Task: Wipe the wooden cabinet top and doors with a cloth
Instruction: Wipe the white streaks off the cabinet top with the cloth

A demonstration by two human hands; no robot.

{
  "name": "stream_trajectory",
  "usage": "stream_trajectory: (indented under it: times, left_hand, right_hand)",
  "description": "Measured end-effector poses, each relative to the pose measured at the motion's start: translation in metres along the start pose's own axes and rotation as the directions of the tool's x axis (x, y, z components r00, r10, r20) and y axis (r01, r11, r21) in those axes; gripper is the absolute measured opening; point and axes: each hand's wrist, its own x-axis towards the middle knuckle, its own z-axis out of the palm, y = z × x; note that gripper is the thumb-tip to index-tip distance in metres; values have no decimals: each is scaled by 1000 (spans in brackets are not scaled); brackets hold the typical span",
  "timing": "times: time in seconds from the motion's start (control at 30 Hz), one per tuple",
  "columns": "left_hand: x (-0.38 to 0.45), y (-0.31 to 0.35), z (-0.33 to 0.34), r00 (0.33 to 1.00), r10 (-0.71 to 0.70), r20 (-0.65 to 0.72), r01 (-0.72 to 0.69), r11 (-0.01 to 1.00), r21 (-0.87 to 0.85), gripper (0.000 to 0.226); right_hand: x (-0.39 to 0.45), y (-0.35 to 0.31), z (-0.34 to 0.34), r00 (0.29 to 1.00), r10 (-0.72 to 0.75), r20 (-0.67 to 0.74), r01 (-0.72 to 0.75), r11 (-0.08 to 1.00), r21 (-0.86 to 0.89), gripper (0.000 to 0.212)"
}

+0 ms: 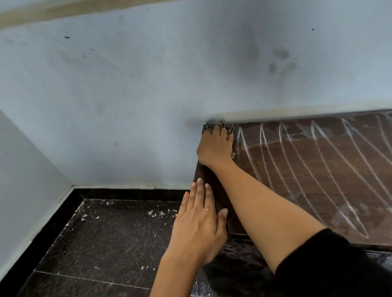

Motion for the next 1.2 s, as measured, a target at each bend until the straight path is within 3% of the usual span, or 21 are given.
stream_trajectory:
  times: [0.23,0.47,0.63,0.87,1.07,1.2]
  left_hand:
    - [12,3,2,1000,16,-6,-16,1000,5,62]
    - [13,3,4,1000,-1,-9,1,1000,6,63]
    - [15,3,5,1000,-3,-22,3,1000,11,63]
    - [17,6,5,999,-20,-26,20,1000,9,63]
    - [23,7,4,999,-32,-23,32,999,12,64]
    - [25,5,5,999,-21,-39,21,1000,-14,63]
  right_hand:
    - [-14,3,19,998,-37,-48,37,999,-5,50]
    - [29,1,5,1000,-26,-2,26,1000,3,55]
    - [40,10,2,982,-188,-7,188,981,-42,44]
    - [44,24,-2,994,9,-107,-14,999,-40,46]
    - [48,26,-2,977,-209,-37,207,977,-54,41]
    - [49,49,-9,984,18,-176,-16,1000,11,35]
